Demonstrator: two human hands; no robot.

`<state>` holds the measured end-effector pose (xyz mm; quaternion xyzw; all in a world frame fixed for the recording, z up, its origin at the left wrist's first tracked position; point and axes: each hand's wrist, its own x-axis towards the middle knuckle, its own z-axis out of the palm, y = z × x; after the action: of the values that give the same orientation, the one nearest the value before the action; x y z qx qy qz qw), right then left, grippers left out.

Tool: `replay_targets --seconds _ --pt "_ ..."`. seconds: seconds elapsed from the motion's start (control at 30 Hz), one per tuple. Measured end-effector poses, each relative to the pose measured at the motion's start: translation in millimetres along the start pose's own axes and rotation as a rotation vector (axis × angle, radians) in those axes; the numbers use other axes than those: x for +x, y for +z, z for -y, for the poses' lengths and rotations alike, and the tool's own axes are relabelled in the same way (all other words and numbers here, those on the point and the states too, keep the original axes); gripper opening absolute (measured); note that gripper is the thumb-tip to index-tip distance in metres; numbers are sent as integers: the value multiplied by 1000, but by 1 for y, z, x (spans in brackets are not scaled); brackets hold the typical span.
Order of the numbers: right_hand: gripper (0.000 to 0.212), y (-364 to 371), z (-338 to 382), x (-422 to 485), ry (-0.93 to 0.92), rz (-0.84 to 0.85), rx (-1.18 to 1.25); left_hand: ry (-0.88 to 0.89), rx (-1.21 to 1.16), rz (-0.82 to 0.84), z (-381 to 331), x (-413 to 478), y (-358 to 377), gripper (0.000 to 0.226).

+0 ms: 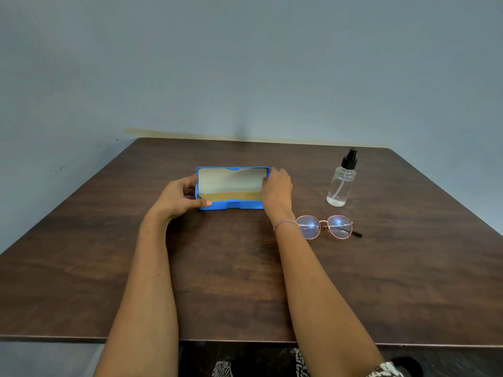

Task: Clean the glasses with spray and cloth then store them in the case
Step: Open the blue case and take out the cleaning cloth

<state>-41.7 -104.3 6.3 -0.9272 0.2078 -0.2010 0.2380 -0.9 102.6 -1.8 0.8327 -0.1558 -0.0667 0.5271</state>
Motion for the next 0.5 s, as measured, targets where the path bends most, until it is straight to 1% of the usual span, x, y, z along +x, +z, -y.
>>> replay_targets --seconds 0.1,0.17,0.23,0.27,0.3,0.37,0.4,0.43,0.5 --pt "37 1 -1 -8 -11 -49 22 -9 5 -15 2 0 0 69" --pt "32 0 -1 -12 -7 -114 80 -35 1 -50 3 2 0 74" --pt "29 -1 -1 -15 21 -122 79 -61 -1 -152 2 5 2 82" --pt "29 -2 -1 -16 26 -108 59 -40 40 -222 0 6 4 77" --pt "28 -2 -2 -17 23 -88 27 -1 100 -302 -1 7 6 65" --pt "24 -2 -1 -19 4 -53 -56 105 221 -453 -6 6 12 32" --pt "22 -3 0 -19 -5 -40 -87 143 277 -504 -9 5 16 20" --pt "22 -3 0 -19 -12 -30 -110 165 336 -531 -13 4 21 13" --pt "23 -4 1 -20 -28 -21 -144 162 445 -521 -20 1 30 6"
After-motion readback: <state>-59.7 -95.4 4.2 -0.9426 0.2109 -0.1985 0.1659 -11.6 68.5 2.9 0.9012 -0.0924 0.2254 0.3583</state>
